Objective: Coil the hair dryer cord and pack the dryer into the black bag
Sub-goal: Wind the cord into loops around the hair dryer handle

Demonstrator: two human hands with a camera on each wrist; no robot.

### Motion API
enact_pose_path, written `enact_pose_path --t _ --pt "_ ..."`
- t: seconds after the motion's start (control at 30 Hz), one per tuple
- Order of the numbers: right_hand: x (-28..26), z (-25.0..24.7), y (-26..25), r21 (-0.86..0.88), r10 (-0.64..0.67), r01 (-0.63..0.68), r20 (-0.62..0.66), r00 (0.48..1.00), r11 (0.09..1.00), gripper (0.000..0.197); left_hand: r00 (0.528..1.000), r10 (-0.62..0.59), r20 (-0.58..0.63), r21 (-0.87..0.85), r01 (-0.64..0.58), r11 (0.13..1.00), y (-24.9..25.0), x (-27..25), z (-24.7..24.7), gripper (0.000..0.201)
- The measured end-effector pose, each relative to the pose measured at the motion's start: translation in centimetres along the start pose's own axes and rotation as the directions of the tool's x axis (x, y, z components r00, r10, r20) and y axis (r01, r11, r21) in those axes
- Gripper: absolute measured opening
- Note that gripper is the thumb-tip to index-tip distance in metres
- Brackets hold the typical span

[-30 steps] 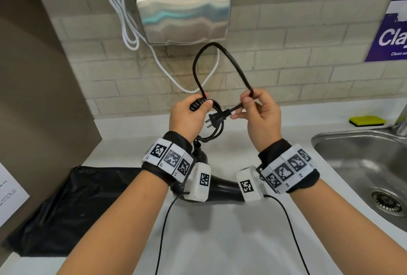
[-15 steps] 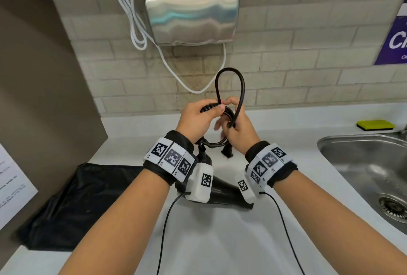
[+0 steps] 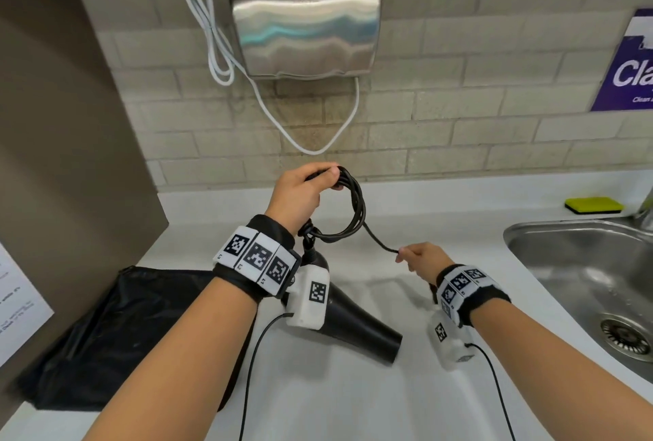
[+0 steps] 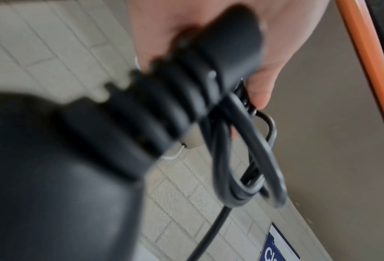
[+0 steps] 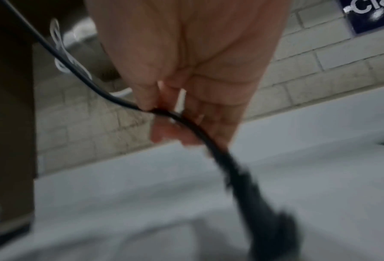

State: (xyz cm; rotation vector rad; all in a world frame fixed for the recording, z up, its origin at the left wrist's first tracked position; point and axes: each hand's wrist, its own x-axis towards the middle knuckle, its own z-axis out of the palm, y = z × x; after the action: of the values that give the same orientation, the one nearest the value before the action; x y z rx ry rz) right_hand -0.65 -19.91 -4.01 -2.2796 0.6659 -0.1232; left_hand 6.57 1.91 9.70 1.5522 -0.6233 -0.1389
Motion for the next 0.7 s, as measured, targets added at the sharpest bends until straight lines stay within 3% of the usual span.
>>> enact_pose_path --t 0.1,0.17,0.27,0.33,0.47,0.63,0.7 --pt "-0.1 -0.4 -2.2 -0.086 -0.069 0.063 -0.068 0.995 0.994 0.026 0.999 0.048 0.014 0.036 -0.048 0.998 -0.1 -0.1 0.2 0.017" --pt "-0.4 -0.8 -4.2 -0.007 -0.192 0.193 -0.159 0.969 0.981 0.026 0.998 0.062 0.011 0.028 -0.062 0.998 -0.3 0.0 0.1 0.02" --pt "-1.7 -1.6 -8.3 0.253 -0.332 0.445 -0.387 0.86 0.859 0.026 0.995 0.094 0.015 0.023 -0.095 0.995 -0.3 -0.1 0.0 0.02" --pt "-2.9 -2.1 -10.9 0.335 -0.393 0.577 -0.478 0.785 0.745 0.029 0.992 0.127 0.026 0.056 -0.128 0.99 -0.4 -0.1 0.1 0.016" --pt "-4.6 -2.0 -13.8 0.362 -0.544 0.715 -0.471 0.694 0.599 0.016 0.988 0.154 0.021 0.107 -0.155 0.982 -0.8 0.2 0.1 0.015" --pt "-4.2 -1.4 -13.5 0.427 -0.577 0.715 -0.422 0.699 0.554 0.024 0.99 0.138 0.033 0.061 -0.14 0.988 -0.7 -0.1 0.2 0.012" --pt "-4.1 -1.2 -13.5 0.374 -0.602 0.728 -0.41 0.685 0.574 0.028 0.991 0.123 0.058 0.051 -0.126 0.991 -0.6 -0.2 0.1 0.013"
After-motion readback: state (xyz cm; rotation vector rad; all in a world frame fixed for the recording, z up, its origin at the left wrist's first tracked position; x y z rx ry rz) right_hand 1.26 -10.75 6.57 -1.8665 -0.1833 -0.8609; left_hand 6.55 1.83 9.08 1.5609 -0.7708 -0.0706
